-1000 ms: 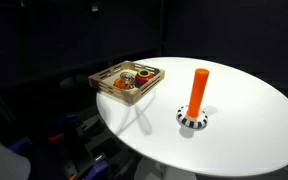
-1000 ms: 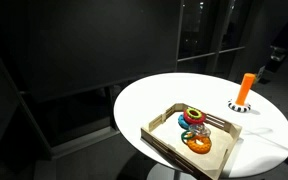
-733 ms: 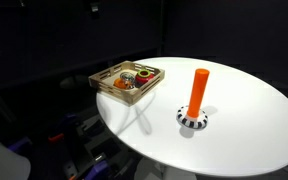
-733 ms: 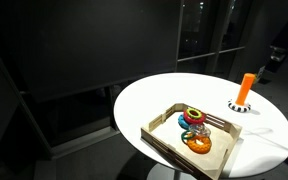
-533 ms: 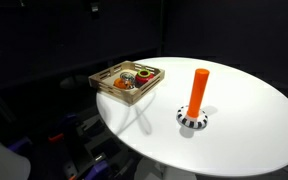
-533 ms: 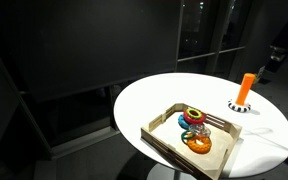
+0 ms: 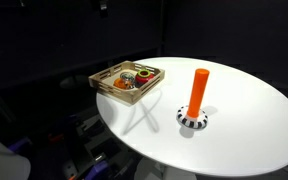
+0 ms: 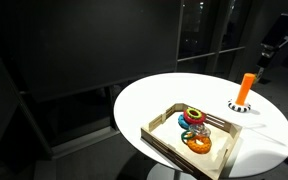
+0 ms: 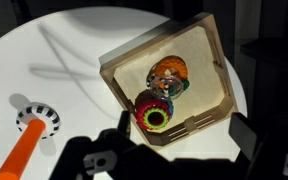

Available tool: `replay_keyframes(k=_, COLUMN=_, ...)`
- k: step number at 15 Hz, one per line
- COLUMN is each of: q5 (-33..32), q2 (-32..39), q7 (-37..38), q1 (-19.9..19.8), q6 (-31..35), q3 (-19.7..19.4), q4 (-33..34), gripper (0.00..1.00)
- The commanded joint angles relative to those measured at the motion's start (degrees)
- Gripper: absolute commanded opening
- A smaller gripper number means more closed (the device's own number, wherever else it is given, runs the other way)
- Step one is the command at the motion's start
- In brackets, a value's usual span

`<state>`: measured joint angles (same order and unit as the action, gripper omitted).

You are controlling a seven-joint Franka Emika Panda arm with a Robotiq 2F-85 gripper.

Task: Move the light green ring from the tray to the table

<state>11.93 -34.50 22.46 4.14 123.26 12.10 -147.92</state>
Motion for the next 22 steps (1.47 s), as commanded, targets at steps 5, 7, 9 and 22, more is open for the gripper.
replay_keyframes(k=5, q5=-7.5, q2=9.9, q7=4.1, q1=-3.6, q6=2.3, q3=0.8, q4=4.9, gripper=1.0)
replay_keyframes(k=7, q5=-7.5, q2=12.5, q7=3.4, q1=-3.6, q6=4.6, q3=0.0, q4=4.7, gripper=1.0)
replay_keyframes(k=9, q5=-6.5, q2=15.4, q7=2.1, q1=-3.4, q6=7.9, q3=-1.2, q4=4.5, gripper=1.0)
replay_keyframes(k=22, q5=-6.5, q2=25.0, q7=1.6, q1=-2.5, q6=14.4, q3=-4.4, q4=5.2, gripper=1.0)
